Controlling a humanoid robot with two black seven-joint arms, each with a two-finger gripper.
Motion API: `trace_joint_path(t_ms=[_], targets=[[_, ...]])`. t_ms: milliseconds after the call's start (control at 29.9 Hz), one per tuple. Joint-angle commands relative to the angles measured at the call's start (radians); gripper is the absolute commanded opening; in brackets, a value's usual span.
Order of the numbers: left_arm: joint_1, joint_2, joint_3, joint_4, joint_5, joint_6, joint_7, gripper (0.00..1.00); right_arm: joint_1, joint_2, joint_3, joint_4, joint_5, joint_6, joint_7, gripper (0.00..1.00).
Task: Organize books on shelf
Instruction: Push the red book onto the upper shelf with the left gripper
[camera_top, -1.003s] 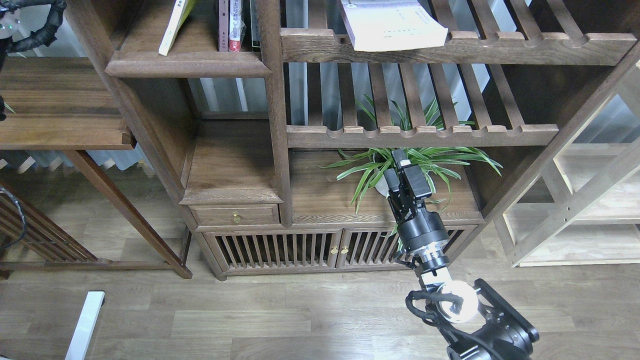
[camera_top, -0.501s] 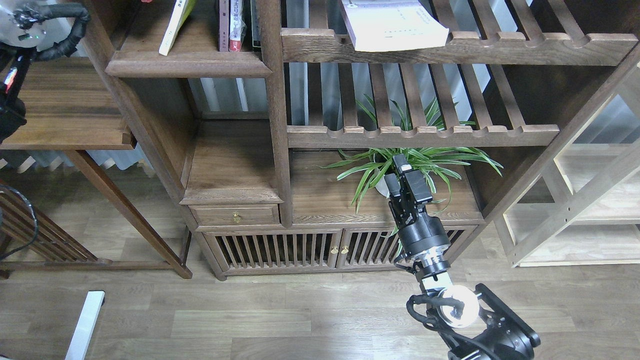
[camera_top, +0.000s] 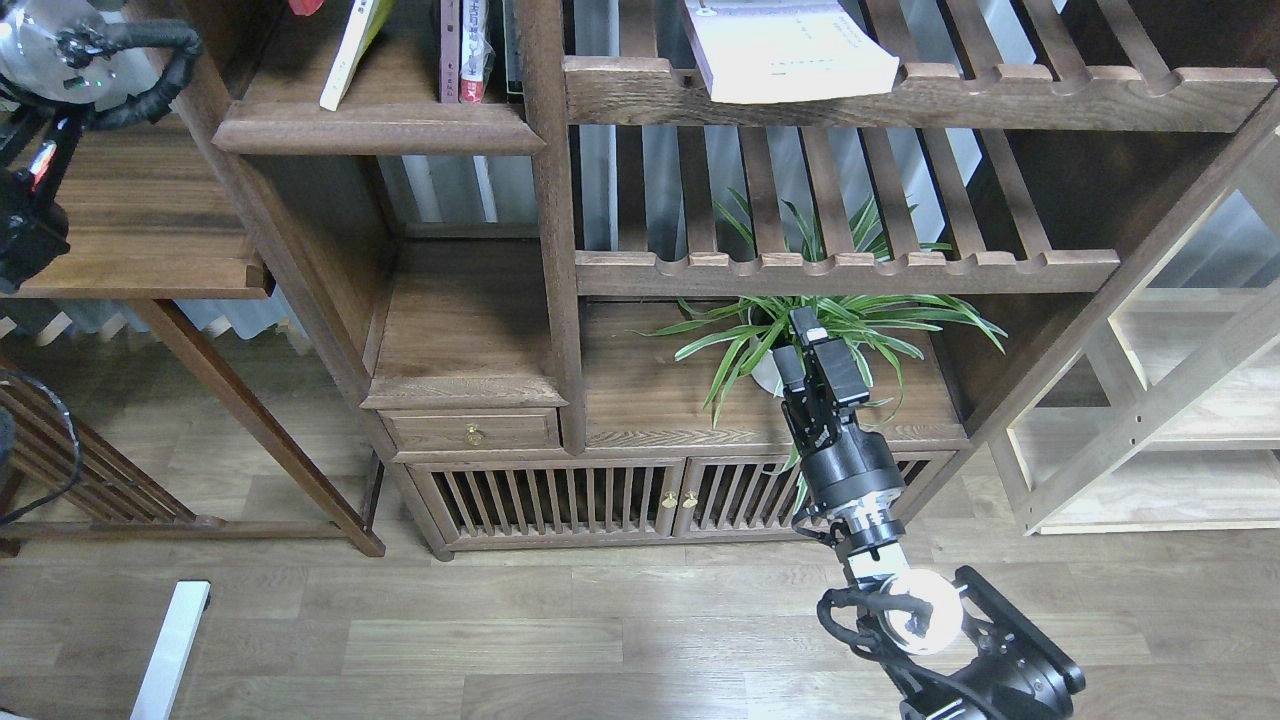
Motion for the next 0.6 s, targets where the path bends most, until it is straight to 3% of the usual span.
trace_joint_path(t_ms=[0, 401, 568], targets=[[-0.002, -0.004, 0.01, 0.011, 0.0, 0.003, -0.013, 0.42, 0.0, 0.0, 0.0, 0.0, 0.0, 0.0, 0.0, 0.82], [-0.01, -0.022, 0.01, 0.034, 0.0, 0.004, -0.065, 0.49, 0.007, -0.002, 0.0, 0.0, 0.0, 0.0, 0.0, 0.82], [-0.051, -0.053, 0.01, 0.037, 0.0, 0.009, -0.068, 0.49, 0.007, -0.002, -0.002, 0.0, 0.0, 0.0, 0.0, 0.82]])
